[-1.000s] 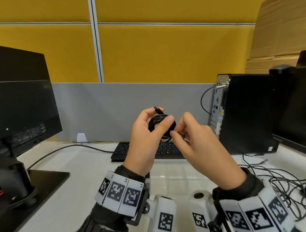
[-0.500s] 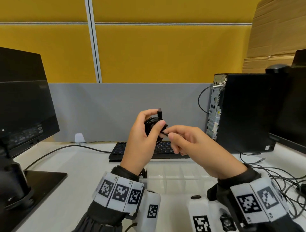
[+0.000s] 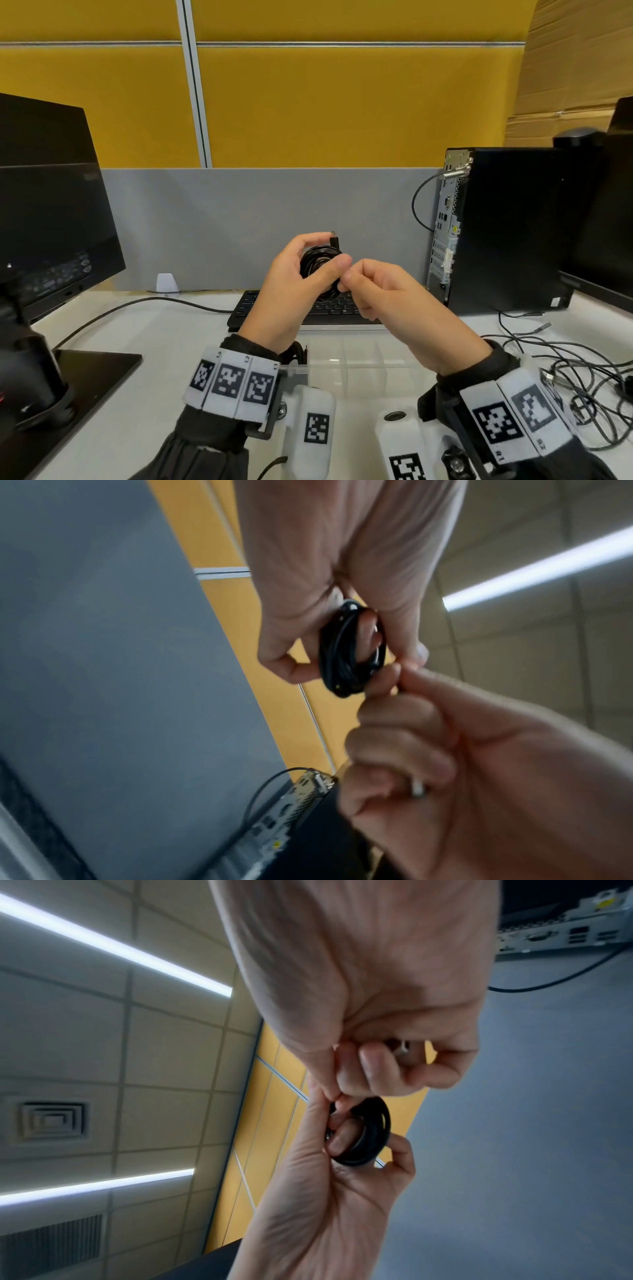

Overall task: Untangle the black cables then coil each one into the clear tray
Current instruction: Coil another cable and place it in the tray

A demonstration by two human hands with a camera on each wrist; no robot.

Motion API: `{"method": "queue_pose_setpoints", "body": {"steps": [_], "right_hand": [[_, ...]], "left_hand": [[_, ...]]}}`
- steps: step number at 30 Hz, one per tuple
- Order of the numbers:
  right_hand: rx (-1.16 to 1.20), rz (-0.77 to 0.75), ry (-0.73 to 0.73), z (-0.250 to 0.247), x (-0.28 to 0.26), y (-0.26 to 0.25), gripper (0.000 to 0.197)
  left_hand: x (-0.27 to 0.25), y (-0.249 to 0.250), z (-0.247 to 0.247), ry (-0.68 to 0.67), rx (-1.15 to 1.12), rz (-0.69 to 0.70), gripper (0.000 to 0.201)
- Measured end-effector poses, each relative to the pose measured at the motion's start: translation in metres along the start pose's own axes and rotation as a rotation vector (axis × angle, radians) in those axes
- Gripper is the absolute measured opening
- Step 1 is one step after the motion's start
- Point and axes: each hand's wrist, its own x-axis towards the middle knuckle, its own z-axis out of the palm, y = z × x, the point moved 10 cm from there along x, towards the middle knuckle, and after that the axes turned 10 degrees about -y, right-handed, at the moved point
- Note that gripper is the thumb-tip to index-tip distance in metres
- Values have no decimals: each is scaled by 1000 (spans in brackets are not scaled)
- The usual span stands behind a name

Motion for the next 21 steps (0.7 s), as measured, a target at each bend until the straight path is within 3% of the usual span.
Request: {"method": "queue_pose_setpoints", "body": {"steps": [4,9,13,17,21], "right_hand": [[-20,-49,44,-6,-3,-9,26],[-149,-120,8,-2,-7,-24,25],[-196,-148,-57,1,-9,-32,27],[-371,-142,-28,-2,-11,-35,27],[-767,-80,121,-14,-12,-34,25]], "left_hand": [[-1,11,2,-56,-15,52,33],[-4,29,-2,83,193,172,13],[-10,39,3,152,272,238,10],[-4,26,2,57,120,98,10],[-3,9,12,-157,-134,-87,7]]}}
